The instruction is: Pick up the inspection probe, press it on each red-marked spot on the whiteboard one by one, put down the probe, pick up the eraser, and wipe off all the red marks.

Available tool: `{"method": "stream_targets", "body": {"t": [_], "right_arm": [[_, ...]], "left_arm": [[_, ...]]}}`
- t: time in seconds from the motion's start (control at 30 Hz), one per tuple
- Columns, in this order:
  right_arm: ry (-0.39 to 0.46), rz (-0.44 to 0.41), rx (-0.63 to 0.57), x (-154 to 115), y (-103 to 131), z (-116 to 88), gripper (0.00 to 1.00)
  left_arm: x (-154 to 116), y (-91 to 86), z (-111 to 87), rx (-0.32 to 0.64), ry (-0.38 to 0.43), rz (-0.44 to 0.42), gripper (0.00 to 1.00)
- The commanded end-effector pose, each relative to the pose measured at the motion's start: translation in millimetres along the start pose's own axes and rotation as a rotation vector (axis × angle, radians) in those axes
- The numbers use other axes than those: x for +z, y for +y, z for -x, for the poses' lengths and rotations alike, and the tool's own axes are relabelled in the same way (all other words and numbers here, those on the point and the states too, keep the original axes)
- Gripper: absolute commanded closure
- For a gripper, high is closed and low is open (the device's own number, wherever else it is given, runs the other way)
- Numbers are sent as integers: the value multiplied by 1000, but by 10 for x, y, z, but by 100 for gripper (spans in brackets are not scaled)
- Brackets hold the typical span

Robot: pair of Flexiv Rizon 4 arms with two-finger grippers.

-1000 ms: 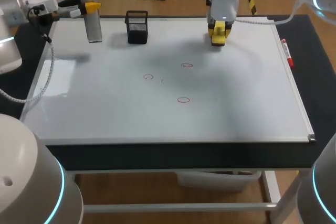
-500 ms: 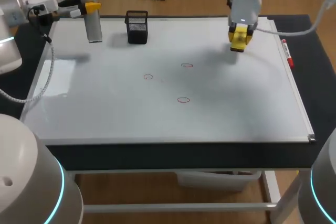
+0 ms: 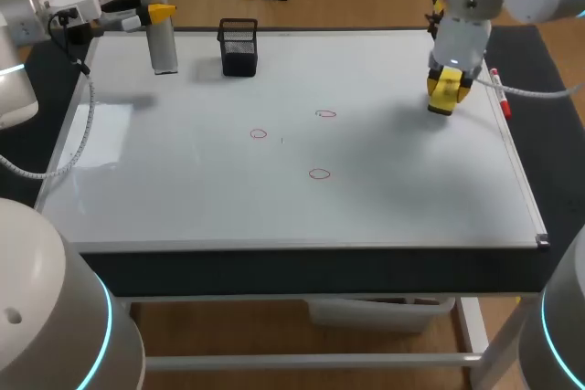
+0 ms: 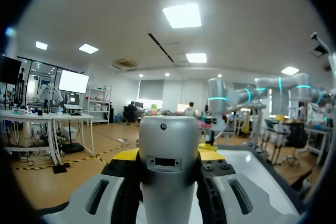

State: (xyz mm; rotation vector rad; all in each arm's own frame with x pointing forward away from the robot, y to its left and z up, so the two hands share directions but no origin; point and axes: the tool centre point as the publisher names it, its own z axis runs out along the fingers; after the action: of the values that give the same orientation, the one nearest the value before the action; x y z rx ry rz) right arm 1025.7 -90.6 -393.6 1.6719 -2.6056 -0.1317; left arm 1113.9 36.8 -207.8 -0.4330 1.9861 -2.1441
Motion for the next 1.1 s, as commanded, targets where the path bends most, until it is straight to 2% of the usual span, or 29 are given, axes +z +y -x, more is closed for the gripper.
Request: {"method": "stream_targets", "body": {"t": [0.03, 0.17, 0.97, 1.1], "right_arm": [[-31, -72, 0, -11, 55, -97, 100], [-32, -51, 1, -1, 28, -106, 100], [-32, -51, 1, -1, 28, -106, 100], [-32, -51, 1, -1, 28, -106, 100]], "left_arm": [[6, -9, -15, 2, -4, -1, 100], [6, -9, -15, 2, -4, -1, 100], [6, -9, -15, 2, -4, -1, 100], [209, 6, -166, -7, 56, -3, 100]]}}
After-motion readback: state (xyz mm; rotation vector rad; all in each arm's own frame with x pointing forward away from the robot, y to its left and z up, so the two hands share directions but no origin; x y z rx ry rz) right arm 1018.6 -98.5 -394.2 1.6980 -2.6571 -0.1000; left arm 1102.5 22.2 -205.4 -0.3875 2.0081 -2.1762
